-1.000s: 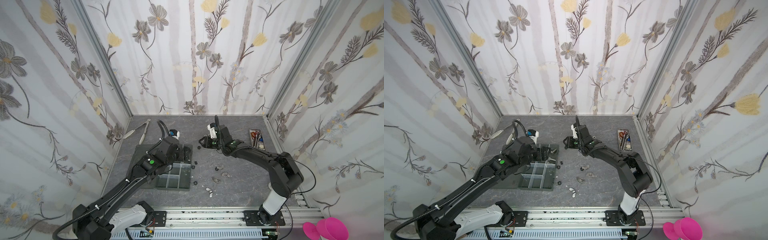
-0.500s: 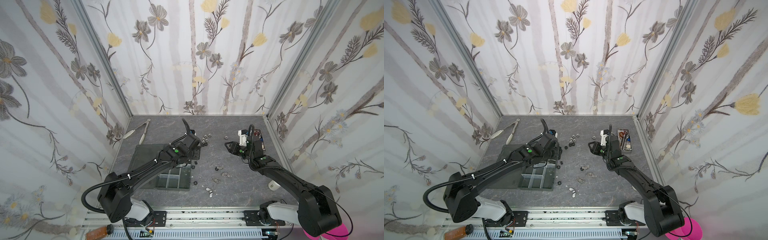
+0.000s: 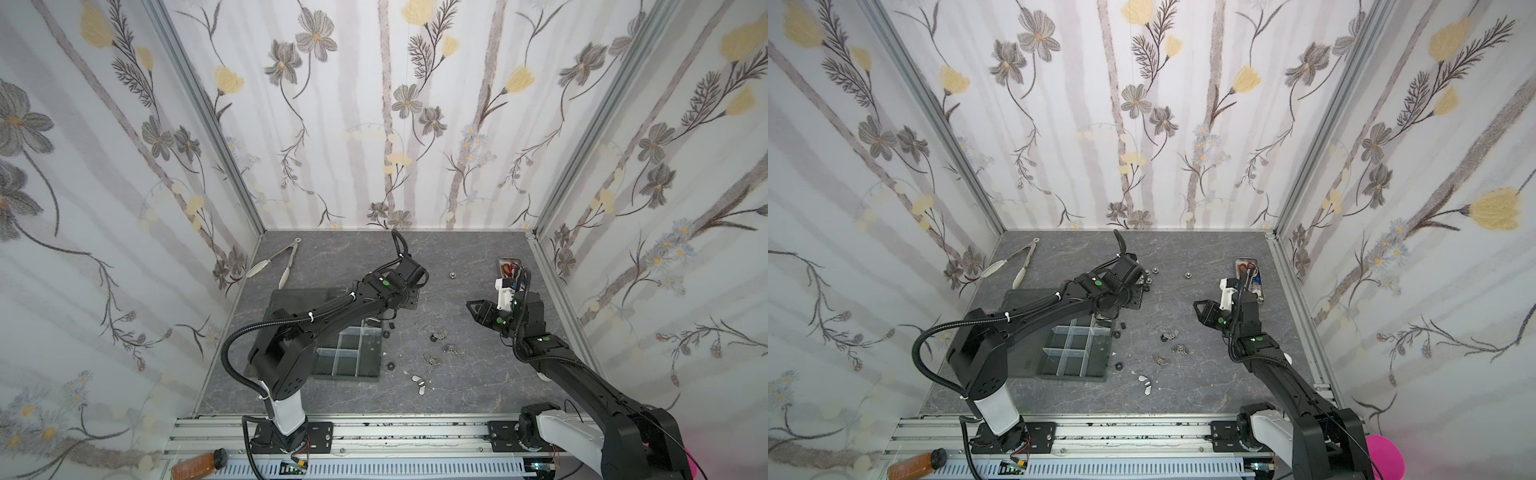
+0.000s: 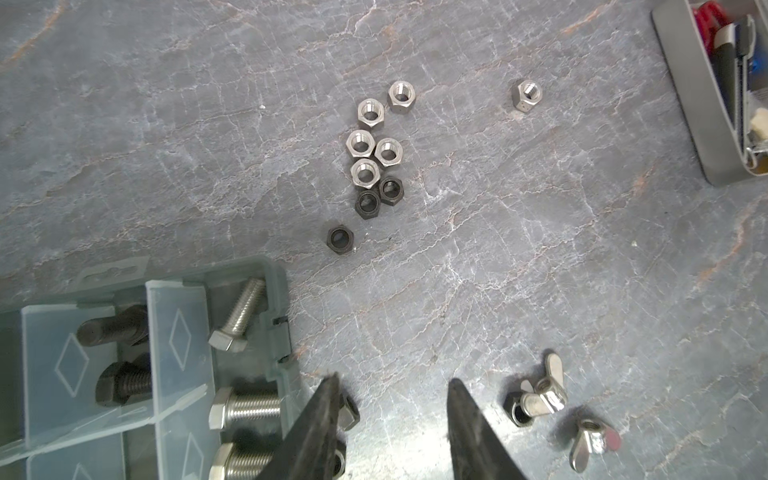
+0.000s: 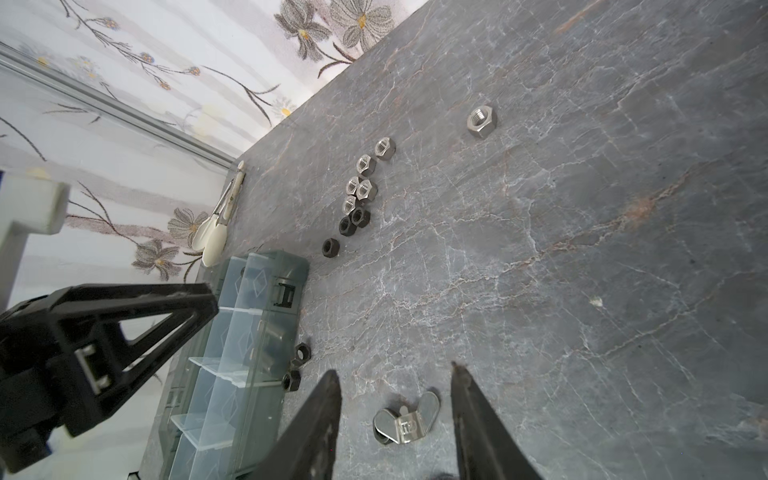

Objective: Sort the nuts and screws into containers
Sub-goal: 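Withdraw the right gripper while the left gripper reaches toward the black nuts, then lower the left gripper onto a black hex nut and close on it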

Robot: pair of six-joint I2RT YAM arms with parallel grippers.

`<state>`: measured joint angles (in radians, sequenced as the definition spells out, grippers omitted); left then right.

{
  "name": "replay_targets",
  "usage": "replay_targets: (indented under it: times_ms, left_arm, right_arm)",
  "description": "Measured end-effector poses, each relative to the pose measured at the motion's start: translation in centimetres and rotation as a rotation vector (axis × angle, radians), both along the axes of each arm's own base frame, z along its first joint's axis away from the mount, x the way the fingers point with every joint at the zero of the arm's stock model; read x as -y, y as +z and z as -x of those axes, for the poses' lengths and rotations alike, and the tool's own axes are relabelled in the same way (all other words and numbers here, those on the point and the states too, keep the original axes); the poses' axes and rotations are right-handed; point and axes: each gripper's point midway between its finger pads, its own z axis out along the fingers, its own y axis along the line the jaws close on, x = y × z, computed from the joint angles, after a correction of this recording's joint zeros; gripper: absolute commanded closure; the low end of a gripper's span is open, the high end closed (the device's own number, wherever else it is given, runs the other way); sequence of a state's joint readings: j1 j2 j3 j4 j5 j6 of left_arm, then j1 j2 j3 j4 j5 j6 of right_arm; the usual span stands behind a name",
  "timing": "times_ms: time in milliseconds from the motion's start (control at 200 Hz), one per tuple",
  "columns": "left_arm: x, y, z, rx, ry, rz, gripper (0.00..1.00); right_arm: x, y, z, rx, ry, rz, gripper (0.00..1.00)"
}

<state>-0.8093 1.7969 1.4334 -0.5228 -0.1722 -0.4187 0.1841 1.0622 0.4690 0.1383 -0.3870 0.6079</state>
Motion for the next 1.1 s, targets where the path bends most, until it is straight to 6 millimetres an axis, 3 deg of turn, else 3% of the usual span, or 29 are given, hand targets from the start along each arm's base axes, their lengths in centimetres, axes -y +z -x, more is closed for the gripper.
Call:
replay_targets:
  times_ms: [185, 585, 1099]
  left_arm:
    - [0.6, -2.2, -1.9, -0.033, 0.018, -0.022, 0.6]
    - [-0.8, -6.9, -4.4, -0.132, 0.065, -0.041, 0.59]
    - [-1.0, -9.7, -6.7, -0.163, 0.096, -0.057, 0.57]
  right_arm:
    - [0.1, -0.3, 0.5, -0.001, 0.008, -0.001, 0.55]
    - [0.2, -0.6, 0.5, 0.001, 0.014, 0.01, 0.55]
    - [0.1, -1.2, 0.5, -0.013, 0.028, 0.021, 0.55]
